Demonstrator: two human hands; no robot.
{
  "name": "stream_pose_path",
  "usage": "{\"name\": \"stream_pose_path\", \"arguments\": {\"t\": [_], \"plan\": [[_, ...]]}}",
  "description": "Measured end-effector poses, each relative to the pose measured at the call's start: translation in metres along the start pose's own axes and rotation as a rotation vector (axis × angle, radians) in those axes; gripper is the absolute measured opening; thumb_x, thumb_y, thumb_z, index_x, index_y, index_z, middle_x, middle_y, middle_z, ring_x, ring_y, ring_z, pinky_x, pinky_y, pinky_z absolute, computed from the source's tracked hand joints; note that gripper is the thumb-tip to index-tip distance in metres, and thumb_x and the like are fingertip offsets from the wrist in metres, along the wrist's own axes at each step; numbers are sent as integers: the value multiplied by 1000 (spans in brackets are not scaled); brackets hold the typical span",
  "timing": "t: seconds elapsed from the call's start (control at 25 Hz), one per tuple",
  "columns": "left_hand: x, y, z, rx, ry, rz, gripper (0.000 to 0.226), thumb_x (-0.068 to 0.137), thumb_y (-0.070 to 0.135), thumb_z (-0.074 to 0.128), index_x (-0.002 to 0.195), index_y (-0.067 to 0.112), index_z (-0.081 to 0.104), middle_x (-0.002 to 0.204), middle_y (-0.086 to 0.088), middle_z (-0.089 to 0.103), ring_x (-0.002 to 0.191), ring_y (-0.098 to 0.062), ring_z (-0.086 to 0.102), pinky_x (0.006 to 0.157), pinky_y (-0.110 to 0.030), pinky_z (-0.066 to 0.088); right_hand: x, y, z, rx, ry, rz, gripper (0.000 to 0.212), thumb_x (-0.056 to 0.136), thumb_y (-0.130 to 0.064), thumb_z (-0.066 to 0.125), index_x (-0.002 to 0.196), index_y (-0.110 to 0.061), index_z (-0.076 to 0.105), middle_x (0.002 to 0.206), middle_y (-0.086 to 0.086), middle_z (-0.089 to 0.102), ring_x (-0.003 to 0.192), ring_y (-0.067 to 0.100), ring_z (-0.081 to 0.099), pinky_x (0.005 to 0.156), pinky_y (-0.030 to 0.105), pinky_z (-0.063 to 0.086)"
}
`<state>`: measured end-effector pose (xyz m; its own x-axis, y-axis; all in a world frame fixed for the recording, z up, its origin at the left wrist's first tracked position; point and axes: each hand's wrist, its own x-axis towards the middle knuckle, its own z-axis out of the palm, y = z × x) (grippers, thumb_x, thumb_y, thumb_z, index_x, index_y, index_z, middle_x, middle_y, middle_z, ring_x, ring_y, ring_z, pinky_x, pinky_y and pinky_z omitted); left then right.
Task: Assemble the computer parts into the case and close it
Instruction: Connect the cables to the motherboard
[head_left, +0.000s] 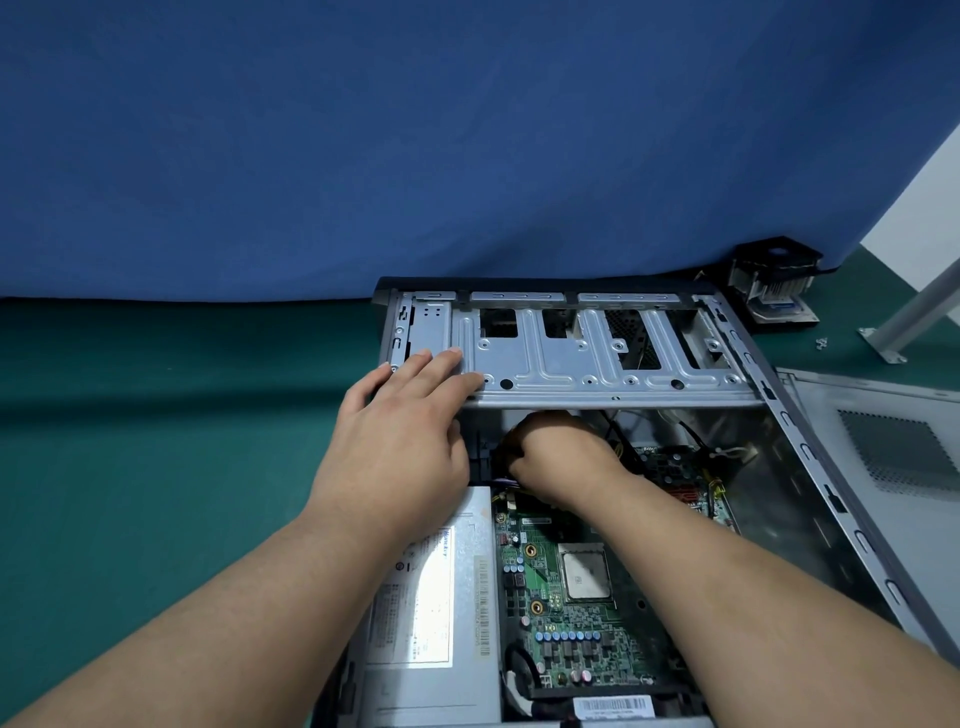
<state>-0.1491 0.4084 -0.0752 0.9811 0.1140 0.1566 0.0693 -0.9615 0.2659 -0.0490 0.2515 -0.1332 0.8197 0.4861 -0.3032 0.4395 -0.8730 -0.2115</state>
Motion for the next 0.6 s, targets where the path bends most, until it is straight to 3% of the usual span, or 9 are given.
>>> {"name": "stream_pose_path", "arguments": {"t": [0.16,0.36,0.48,0.6], "plan": [[1,0,0,5,-4,0,57,97,27,43,150,46,40,165,24,25,154,1,13,125,-31,1,6,0,1,49,-48,50,14,91,-24,59,94,-24,72,99,8,66,85,30,61,73,30,49],[1,0,0,7,-12,-4,58,96,26,44,150,46,40,165,24,25,154,1,13,124,-30,0,16,-5,3,112,-86,111,23,90,-19,61,110,-18,72,114,12,68,93,29,60,83,31,52],[0,1,-1,3,-14,-7,58,96,25,44,151,45,39,165,24,24,154,1,12,124,-29,-1,8,-1,7,146,-27,82,25,89,-19,62,112,-25,69,117,11,66,105,31,64,90,36,56],[0,2,-3,3,-13,-6,58,96,25,44,151,44,40,165,24,25,154,1,13,124,-30,1,1,3,8,176,11,56,17,90,-21,61,103,-26,70,108,10,68,102,31,63,87,36,57]]}}
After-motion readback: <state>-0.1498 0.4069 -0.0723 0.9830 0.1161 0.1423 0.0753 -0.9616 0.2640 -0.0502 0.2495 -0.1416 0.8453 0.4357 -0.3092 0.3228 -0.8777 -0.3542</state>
